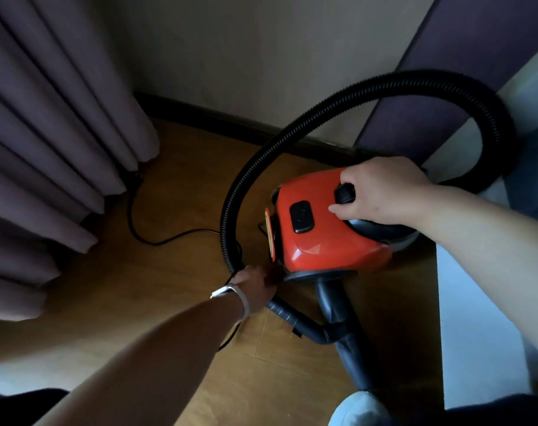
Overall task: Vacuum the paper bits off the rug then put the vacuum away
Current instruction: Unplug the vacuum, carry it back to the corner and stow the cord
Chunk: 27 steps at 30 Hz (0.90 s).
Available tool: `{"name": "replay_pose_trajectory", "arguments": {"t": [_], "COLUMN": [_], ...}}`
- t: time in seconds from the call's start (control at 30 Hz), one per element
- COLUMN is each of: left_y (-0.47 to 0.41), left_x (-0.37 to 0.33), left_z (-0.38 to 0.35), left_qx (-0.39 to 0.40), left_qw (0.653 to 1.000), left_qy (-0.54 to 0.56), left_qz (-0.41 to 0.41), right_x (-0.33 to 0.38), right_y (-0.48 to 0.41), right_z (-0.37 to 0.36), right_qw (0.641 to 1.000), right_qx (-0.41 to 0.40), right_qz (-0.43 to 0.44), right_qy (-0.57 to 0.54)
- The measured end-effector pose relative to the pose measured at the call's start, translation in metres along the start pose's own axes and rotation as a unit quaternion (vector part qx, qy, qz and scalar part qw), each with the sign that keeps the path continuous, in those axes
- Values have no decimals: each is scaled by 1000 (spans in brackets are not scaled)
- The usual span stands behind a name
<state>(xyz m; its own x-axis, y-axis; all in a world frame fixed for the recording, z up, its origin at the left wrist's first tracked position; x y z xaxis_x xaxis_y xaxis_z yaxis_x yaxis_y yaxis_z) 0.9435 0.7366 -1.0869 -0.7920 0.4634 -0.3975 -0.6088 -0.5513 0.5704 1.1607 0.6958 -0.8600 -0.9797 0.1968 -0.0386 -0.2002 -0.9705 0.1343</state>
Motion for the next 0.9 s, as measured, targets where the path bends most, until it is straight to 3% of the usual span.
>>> {"name": "replay_pose_trajectory", "arguments": {"t": [0.23, 0.4, 0.6, 0.9], "left_y": [-12, -2, 49, 100], "left_x": [-17, -13, -20, -32], "left_z": [-22, -10, 25, 149], "left_qx": [-65, -23, 83, 6], "left_qw": [987, 989, 955, 982], "left_qy": [-144, -105, -200, 92], "left_qz": [0, -100, -203, -164], "right_x": [4, 4, 4, 5], "right_y": [0, -4, -8, -2], "right_z": [0, -1, 2, 14], "right_qw": [1000, 1000, 999, 997], "right_qx": [8, 4, 1, -24], "right_qz": [-3, -1, -9, -14], "right_qy": [-18, -17, -41, -67]}}
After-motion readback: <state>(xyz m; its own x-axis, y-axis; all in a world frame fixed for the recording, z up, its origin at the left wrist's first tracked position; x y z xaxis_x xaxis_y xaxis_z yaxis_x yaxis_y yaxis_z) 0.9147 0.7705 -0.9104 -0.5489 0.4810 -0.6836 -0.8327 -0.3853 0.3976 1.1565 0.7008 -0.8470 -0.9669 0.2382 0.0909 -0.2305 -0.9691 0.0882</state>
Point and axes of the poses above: each hand's wrist, its own y-axis away from the middle knuckle, its own z-axis out of the back of the hand, x = y × z, the point moved 3 cm from there along -y, towards the middle knuckle, and after that the axes turned 2 degrees about -y, right-handed, at the moved point
